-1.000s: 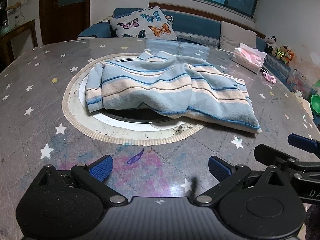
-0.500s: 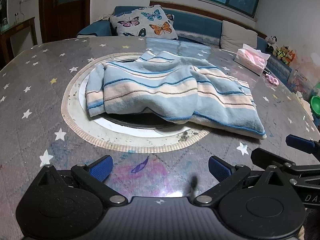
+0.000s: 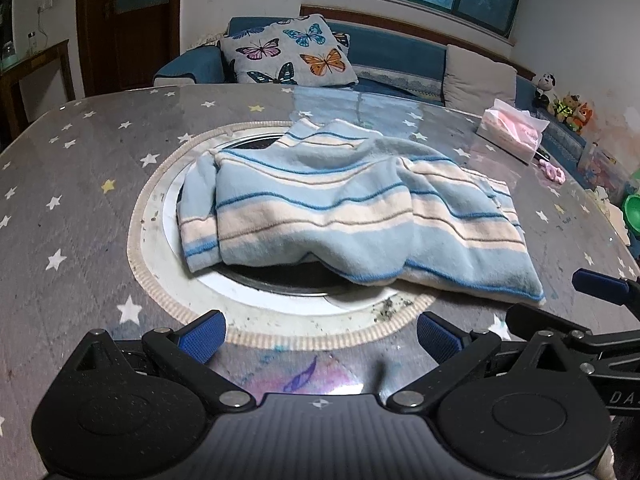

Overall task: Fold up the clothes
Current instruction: 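Move both grippers toward the crumpled blue striped cloth, then grasp the cloth edge with the left gripper while the right gripper grasps another edge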

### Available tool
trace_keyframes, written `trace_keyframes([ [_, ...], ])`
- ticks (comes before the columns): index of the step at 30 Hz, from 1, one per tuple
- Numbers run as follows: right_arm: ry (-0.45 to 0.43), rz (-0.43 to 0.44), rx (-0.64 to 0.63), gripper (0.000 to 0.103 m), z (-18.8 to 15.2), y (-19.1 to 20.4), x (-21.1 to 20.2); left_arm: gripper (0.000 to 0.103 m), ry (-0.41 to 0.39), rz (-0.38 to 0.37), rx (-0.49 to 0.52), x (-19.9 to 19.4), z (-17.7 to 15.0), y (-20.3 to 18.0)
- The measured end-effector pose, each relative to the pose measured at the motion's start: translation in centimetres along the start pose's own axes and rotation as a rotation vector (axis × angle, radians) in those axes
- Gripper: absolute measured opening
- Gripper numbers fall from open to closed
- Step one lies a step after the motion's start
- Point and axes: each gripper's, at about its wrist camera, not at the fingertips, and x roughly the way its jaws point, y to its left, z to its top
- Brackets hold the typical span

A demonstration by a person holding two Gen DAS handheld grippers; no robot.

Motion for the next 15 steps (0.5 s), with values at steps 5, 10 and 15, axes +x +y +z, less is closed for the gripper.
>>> trace_keyframes([
  [5,0.004,0.006,-0.011,0.103,0.8,-0.1,0.8,0.103,0.004,0.006,-0.003,0.5,0.9,0.6],
  [10,0.011,0.023,-0.005,0.103,1.9,-0.4,1.5,0.103,0.000,0.013,-0.003,0.7,2.2,1.2],
  [15,0.009,0.020,-0.002,0.103,3.2,-1.0,2.4,0.103,-0.022,0.043,0.002,1.1,4.3,2.1],
])
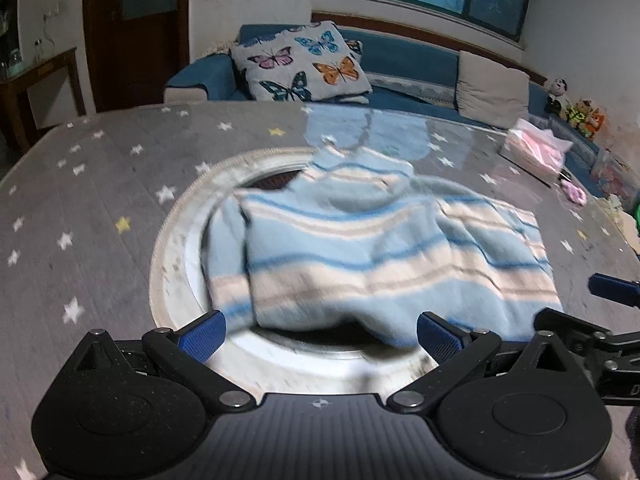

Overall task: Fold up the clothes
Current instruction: 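Grasp the cloth edge with the left gripper while the right gripper grasps another edge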

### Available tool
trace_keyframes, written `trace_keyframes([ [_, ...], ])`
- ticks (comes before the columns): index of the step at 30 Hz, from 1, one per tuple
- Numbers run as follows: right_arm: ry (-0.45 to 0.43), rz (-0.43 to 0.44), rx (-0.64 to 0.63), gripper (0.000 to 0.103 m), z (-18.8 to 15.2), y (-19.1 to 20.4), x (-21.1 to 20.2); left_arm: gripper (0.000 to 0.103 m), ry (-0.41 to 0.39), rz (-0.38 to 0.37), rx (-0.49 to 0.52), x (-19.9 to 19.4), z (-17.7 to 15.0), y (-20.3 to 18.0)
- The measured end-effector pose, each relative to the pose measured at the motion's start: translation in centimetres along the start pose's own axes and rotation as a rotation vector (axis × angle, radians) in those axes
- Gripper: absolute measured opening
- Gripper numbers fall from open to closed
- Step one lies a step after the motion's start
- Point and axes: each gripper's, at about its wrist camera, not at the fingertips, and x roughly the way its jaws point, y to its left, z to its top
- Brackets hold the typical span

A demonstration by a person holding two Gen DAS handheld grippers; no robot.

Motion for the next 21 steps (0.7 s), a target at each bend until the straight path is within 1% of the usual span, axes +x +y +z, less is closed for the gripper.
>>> trace_keyframes([
  [4,0.001,0.001,0.016,0.103,1.5,-0.9,1.2,0.102,-0.002,0.017,-0.017,1.0,1.9,1.1],
  [8,0.019,0.021,0.036,0.100,2.8,-1.8,2.7,0.101,0.007,0.038,-0.018,2.6,3.6,2.1],
  [10,0.031,0.025,0.039,0.098,3.2,-2.1,3.6,0.100,0.016,0.035,-0.017,3.4,4.2,2.4],
  [12,0.040,0.022,0.035,0.095,3.6,-2.3,4.6,0.098,0.030,0.026,-0.017,4.2,4.8,2.6],
  [14,0.049,0.024,0.043,0.094,3.9,-2.5,5.4,0.096,0.044,0.014,-0.009,5.0,5.2,2.7],
  [15,0.055,0.031,0.051,0.091,4.1,-2.6,5.9,0.095,0.052,0.013,-0.003,5.4,5.3,2.7],
  [17,0.070,0.050,0.070,0.086,4.5,-3.1,6.9,0.088,0.068,0.003,0.005,6.1,5.5,2.8],
  [19,0.081,0.068,0.087,0.080,4.7,-3.4,7.8,0.085,0.080,-0.014,0.006,6.5,5.6,2.9],
  [21,0.093,0.086,0.103,0.067,4.9,-3.7,8.4,0.080,0.085,-0.030,0.014,6.8,5.6,2.9],
])
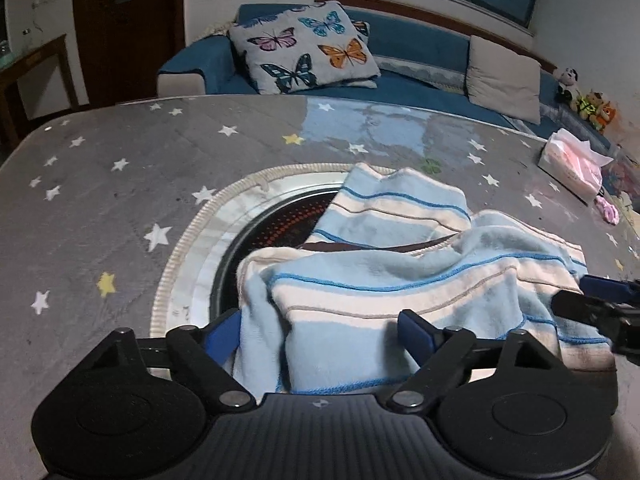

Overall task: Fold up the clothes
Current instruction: 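Grasp the cloth edge with the left gripper while the right gripper grasps another edge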

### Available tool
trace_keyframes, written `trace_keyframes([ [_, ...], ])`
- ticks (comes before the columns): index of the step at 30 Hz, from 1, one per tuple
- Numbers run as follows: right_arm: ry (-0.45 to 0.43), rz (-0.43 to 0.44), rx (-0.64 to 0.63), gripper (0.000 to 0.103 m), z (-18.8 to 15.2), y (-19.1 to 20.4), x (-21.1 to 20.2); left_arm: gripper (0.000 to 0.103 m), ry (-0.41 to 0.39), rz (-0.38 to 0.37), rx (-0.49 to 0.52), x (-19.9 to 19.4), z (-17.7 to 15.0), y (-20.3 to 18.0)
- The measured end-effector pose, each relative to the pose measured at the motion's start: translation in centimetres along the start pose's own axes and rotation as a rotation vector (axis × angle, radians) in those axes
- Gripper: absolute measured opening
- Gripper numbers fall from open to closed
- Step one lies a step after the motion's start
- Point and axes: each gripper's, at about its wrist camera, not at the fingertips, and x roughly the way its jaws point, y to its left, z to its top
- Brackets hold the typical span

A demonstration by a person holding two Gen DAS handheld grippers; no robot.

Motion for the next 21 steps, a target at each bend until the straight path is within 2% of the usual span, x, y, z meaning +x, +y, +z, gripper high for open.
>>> trace_keyframes([
  [1,0.004,0.009,0.006,0.063,0.1,-0.1,0.2,0.074,0.002,-0.007,0.007,0.1,0.0,0.0],
  [3,0.007,0.026,0.016,0.048,0.1,-0.2,0.5,0.062,0.010,-0.019,0.010,0.3,-0.1,0.1],
  [5,0.008,0.044,0.024,0.038,0.1,-0.3,0.6,0.050,0.012,-0.030,0.003,0.3,-0.2,0.3],
  [6,0.002,0.049,0.022,0.036,0.1,-0.2,0.5,0.047,0.008,-0.032,0.000,0.2,-0.2,0.4],
  [8,-0.009,0.051,0.011,0.028,0.1,0.2,0.1,0.032,-0.004,-0.036,-0.001,-0.1,-0.3,0.5],
  [10,-0.025,0.053,0.004,0.023,0.1,0.5,-0.5,0.026,-0.016,-0.037,-0.001,-0.6,-0.4,0.6],
  [14,-0.064,0.070,-0.012,0.011,0.3,1.1,-2.3,0.018,-0.046,-0.051,-0.003,-1.9,-0.8,0.8],
  [15,-0.072,0.077,-0.020,0.005,0.3,1.4,-2.8,0.018,-0.055,-0.056,0.000,-2.2,-0.9,0.8],
  [18,-0.081,0.111,-0.047,0.003,0.1,2.1,-4.0,0.017,-0.076,-0.063,0.010,-3.3,-1.2,0.7],
  [21,-0.102,0.102,-0.088,0.003,-0.3,3.3,-5.2,0.016,-0.097,-0.069,0.023,-4.2,-1.4,0.7],
])
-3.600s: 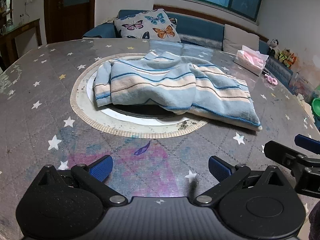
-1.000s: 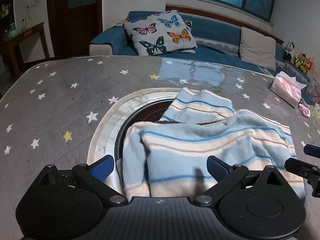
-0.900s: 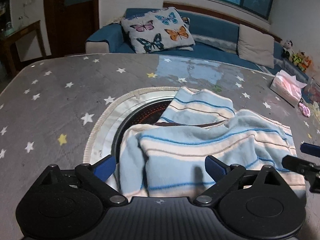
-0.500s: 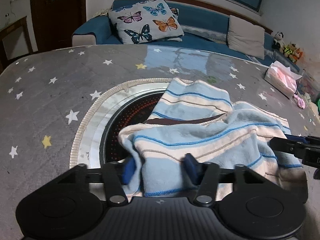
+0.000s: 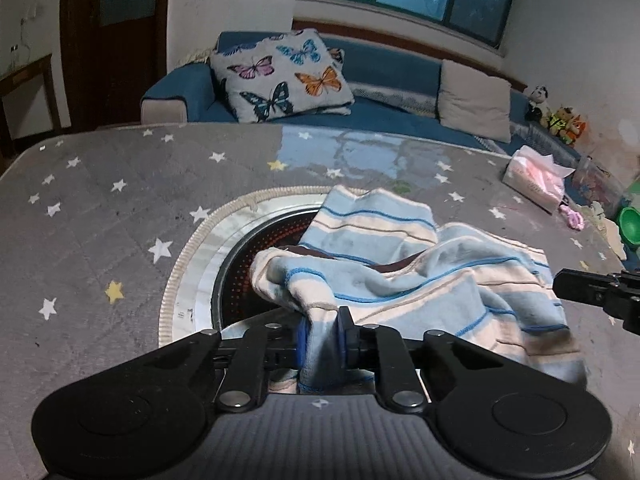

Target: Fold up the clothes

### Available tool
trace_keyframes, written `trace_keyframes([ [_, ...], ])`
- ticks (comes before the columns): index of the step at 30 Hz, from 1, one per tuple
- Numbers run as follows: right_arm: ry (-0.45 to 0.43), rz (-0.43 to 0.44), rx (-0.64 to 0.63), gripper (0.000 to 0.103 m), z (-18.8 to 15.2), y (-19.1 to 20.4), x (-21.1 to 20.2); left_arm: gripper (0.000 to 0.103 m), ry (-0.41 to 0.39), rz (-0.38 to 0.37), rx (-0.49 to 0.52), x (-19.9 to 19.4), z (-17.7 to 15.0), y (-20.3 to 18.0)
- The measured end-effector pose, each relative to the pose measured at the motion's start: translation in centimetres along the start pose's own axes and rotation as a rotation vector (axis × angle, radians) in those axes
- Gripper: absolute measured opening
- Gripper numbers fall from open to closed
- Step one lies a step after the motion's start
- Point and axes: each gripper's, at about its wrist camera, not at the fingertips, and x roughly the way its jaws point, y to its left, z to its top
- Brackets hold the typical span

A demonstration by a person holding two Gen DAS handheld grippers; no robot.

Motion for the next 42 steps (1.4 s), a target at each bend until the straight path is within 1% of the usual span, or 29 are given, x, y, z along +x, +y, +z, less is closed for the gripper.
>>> trace_keyframes([
  [1,-0.002,-0.015,-0.008,0.003,0.0,0.2,0.0,0.016,-0.003,-0.003,0.002,-0.2,0.0,0.0],
  [3,0.011,-0.042,-0.008,0.010,0.1,0.0,0.5,0.016,-0.007,-0.012,0.007,-0.5,-0.1,0.1],
  [4,0.019,-0.052,-0.005,0.011,0.2,-0.2,0.8,0.016,-0.006,-0.013,0.010,-0.5,-0.1,0.2],
  [5,0.027,-0.060,-0.001,0.014,0.2,-0.5,1.3,0.017,-0.003,-0.014,0.011,-0.4,-0.1,0.3],
  [6,0.035,-0.072,0.000,0.023,0.2,-0.7,1.7,0.017,0.001,-0.016,0.013,-0.3,-0.1,0.4],
  [7,0.042,-0.084,-0.002,0.029,0.2,-1.0,2.2,0.017,0.005,-0.018,0.014,-0.2,-0.1,0.5],
  [8,0.047,-0.091,-0.004,0.040,0.3,-1.2,2.7,0.019,0.009,-0.019,0.015,-0.1,0.0,0.5],
  [9,0.050,-0.094,-0.003,0.040,0.3,-1.4,3.1,0.020,0.011,-0.020,0.016,0.0,0.0,0.6],
  [10,0.054,-0.093,0.001,0.040,0.3,-1.6,3.5,0.021,0.013,-0.021,0.017,0.1,0.0,0.6],
  [14,0.077,-0.071,0.037,0.040,0.5,-2.5,5.0,0.032,0.017,-0.015,0.039,0.6,0.4,0.4],
  [16,0.089,-0.063,0.060,0.040,0.4,-3.0,5.8,0.033,0.026,-0.014,0.045,1.2,0.5,0.3],
  [17,0.097,-0.055,0.072,0.038,0.3,-3.3,6.1,0.032,0.032,-0.012,0.047,1.5,0.6,0.2],
  [18,0.102,-0.046,0.082,0.031,0.3,-3.4,6.3,0.032,0.038,-0.011,0.046,1.8,0.6,0.3],
  [20,0.099,-0.027,0.093,0.017,0.1,-3.5,6.3,0.020,0.046,-0.012,0.039,2.2,0.4,0.5],
  [21,0.087,-0.019,0.090,0.013,0.2,-3.4,5.9,0.020,0.045,-0.014,0.037,2.2,0.3,0.6],
  [23,0.062,-0.001,0.085,0.009,0.2,-3.2,5.1,0.015,0.030,-0.024,0.034,1.7,0.2,0.7],
  [26,0.018,0.037,0.047,0.008,0.6,-2.2,2.7,0.014,-0.005,-0.036,0.038,0.2,0.1,0.7],
  [29,-0.026,0.081,-0.006,0.008,0.7,-0.8,-0.2,0.013,-0.062,-0.060,0.063,-2.4,-0.5,0.6],
  [34,-0.069,0.143,-0.131,0.008,-0.8,1.9,-5.2,0.014,-0.124,-0.083,0.135,-6.5,-2.7,0.9],
  [37,-0.047,0.192,-0.203,0.008,-2.9,3.2,-7.4,0.014,-0.130,-0.092,0.186,-8.3,-4.4,1.3],
  [42,0.078,0.256,-0.319,0.009,-6.9,4.6,-9.1,0.019,-0.098,-0.098,0.261,-10.2,-7.6,2.3],
])
